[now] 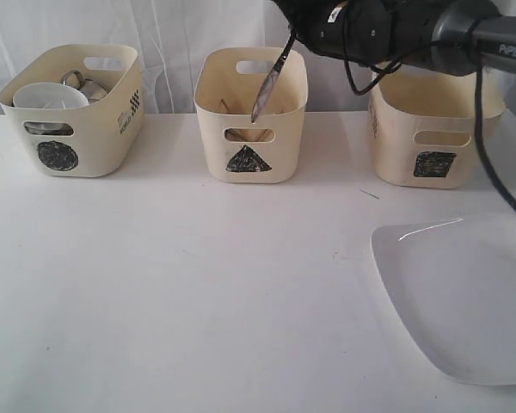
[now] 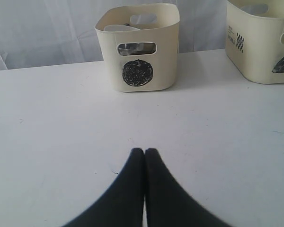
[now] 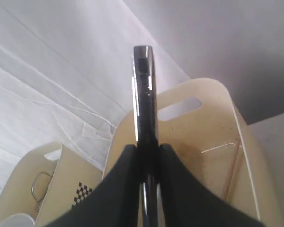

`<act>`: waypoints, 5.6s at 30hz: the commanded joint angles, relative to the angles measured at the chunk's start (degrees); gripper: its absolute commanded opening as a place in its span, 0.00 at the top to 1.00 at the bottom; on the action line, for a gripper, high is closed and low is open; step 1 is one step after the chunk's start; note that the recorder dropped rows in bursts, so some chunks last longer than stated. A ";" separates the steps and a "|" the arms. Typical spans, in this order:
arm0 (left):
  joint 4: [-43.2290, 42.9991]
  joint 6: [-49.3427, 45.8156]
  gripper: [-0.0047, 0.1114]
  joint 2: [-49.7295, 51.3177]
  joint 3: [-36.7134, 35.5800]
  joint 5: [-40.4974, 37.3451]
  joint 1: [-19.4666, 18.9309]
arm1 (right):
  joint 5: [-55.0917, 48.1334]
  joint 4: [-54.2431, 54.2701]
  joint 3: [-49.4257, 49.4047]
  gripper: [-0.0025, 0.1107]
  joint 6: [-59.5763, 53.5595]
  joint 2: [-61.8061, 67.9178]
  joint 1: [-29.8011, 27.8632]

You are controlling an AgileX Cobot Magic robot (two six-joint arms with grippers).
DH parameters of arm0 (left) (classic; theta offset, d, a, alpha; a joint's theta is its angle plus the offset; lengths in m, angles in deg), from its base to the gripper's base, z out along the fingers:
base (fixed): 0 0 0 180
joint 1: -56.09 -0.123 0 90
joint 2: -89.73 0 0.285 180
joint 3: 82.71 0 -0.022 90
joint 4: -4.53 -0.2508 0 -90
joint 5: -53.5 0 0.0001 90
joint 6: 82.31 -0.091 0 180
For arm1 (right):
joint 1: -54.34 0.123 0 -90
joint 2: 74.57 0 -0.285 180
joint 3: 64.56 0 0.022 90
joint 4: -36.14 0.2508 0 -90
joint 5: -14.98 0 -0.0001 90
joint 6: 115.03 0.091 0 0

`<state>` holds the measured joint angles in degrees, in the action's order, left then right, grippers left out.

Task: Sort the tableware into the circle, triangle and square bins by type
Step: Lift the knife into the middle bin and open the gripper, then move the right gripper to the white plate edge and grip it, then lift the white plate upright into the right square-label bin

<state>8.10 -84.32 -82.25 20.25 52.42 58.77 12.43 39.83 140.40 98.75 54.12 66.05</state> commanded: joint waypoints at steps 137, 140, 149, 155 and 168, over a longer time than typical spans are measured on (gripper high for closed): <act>0.71 0.08 0.96 -0.24 -0.17 0.12 0.37 | -8.15 -49.49 -34.89 0.98 -2.94 -42.64 0.61; 0.71 0.08 0.96 -0.24 -0.17 0.12 0.37 | -4.33 -49.15 -31.87 0.98 -3.14 -37.46 -1.71; 0.71 0.08 0.96 -0.24 -0.17 0.12 0.37 | -2.08 -48.67 -21.29 0.98 -5.45 -23.97 -5.69; 0.71 0.08 0.96 -0.24 -0.17 0.12 0.37 | -2.19 -48.54 -16.79 0.98 -6.59 -19.01 -7.12; 0.71 0.08 0.96 -0.24 -0.17 0.12 0.37 | -2.31 -47.19 -14.98 0.98 -6.59 -14.00 -7.38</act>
<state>8.10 -84.32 -82.25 20.25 52.42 58.77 7.93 -6.74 124.40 93.26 40.43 59.03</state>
